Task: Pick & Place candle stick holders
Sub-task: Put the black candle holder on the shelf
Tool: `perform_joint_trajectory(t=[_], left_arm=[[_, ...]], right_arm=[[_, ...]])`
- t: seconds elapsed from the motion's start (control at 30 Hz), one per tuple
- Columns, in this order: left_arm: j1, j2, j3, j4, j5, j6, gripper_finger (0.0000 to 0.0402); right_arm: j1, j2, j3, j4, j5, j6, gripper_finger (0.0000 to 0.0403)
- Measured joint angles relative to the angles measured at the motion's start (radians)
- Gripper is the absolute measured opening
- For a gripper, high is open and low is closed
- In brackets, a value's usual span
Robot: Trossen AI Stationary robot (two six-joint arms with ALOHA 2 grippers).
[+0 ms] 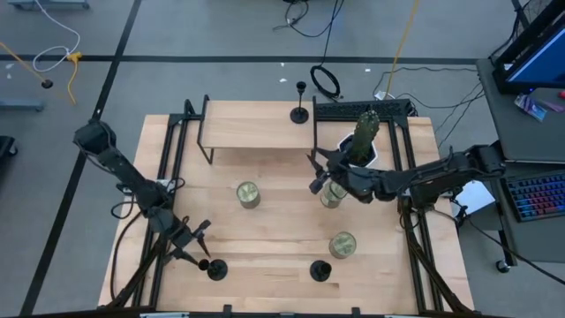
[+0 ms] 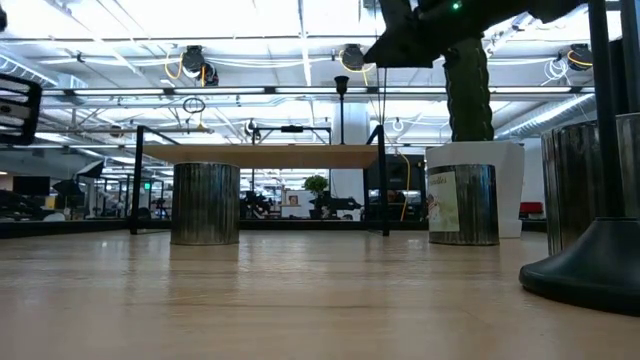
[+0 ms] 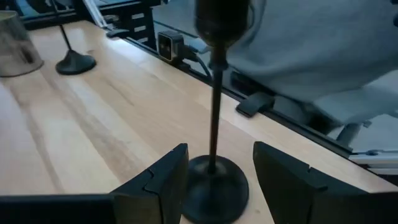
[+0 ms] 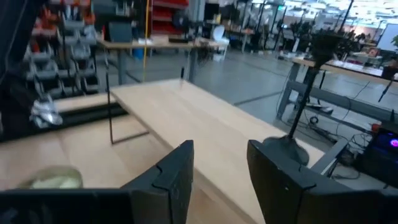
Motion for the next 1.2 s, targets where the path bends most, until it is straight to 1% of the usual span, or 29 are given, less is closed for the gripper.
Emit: perform_joint_trajectory(t=[0.13,0.23,0.37,0.47,0.6,0.67,0.73,0.8,0.9,0.93,0.97,1.07,1.2], left_arm=[[-0.012,0.1,0.0,0.17,-0.06,0.026,0.0188],[-0.011,0.171,0.002,0.259,-0.079,0.014,0.0188],[-0.011,0.258,0.038,0.274,-0.064,0.005,0.0188],[-0.011,0.317,0.079,0.273,-0.058,0.045,0.0188],[-0.011,0.367,0.112,0.275,-0.057,0.079,0.0185],[-0.011,0.374,0.113,0.262,-0.057,0.079,0.017],[-0.011,0.375,0.113,0.243,-0.06,0.076,0.0142],[-0.011,0.375,0.112,0.239,-0.067,0.081,0.0104],[-0.005,0.375,0.113,0.271,-0.07,0.101,0.0035],[0.0,0.375,0.112,0.288,-0.074,0.1,0.0021],[0.009,0.375,0.112,0.314,-0.076,0.083,0.0016],[0.046,0.374,0.147,0.37,-0.127,0.071,0.0023],[0.12,0.374,0.241,0.322,-0.108,0.214,0.0015]], right_arm=[[0.0,-0.024,-0.032,0.067,0.0,0.0,0.0142],[0.0,-0.03,-0.05,0.078,-0.002,0.0,0.0142],[0.0,-0.031,-0.059,0.079,-0.002,0.0,0.0141],[0.0,-0.031,-0.059,0.08,-0.002,0.0,0.0141],[0.0,-0.03,-0.059,0.08,-0.003,0.001,0.0141],[0.0,-0.03,-0.059,0.08,-0.003,0.001,0.0141],[0.0,-0.03,-0.059,0.079,-0.003,0.001,0.0141],[0.0,-0.03,-0.059,0.08,-0.003,0.0,0.0141],[0.0,-0.03,-0.059,0.08,-0.003,0.001,0.0141],[0.0,-0.03,-0.059,0.08,-0.003,0.001,0.0141],[0.0,-0.03,-0.059,0.08,-0.003,0.001,0.0141],[0.0,-0.027,-0.059,0.08,-0.003,0.001,0.0141],[-0.001,-0.027,-0.059,0.08,-0.003,0.008,0.0141]])
